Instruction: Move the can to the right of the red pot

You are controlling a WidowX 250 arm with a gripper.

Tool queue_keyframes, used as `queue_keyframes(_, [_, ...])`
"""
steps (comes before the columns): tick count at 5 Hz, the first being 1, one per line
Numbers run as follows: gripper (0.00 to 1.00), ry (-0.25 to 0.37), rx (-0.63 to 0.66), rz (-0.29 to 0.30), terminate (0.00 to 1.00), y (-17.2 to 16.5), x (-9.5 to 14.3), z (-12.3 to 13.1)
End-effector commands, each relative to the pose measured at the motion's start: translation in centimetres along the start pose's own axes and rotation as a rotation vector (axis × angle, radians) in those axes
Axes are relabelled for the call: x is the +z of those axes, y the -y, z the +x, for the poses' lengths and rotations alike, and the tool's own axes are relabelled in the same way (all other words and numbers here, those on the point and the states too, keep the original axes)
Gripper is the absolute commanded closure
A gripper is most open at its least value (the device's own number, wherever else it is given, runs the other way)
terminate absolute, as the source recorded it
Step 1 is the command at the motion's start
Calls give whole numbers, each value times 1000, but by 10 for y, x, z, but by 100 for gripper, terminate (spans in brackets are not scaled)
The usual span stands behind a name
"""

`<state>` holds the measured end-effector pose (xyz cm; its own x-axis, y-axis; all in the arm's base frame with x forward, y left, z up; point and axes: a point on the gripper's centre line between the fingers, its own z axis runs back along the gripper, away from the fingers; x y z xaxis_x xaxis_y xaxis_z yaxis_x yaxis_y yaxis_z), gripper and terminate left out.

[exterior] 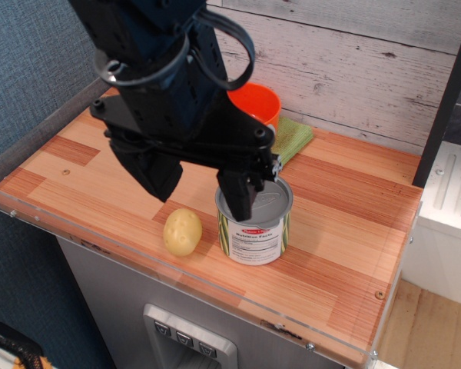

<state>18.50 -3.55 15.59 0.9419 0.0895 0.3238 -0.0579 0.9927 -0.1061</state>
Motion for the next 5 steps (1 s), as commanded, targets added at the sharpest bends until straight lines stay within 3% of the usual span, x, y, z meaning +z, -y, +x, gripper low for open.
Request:
queue_keyframes(1, [0, 0, 0, 0, 0, 0, 0, 0])
queue_keyframes(2, [0, -78, -9, 54, 0, -14, -14, 0])
queue_keyframes(3, [0, -126, -29, 69, 0, -30, -27, -2])
queue_keyframes(5, [0, -179, -156, 55, 0, -40, -70, -8])
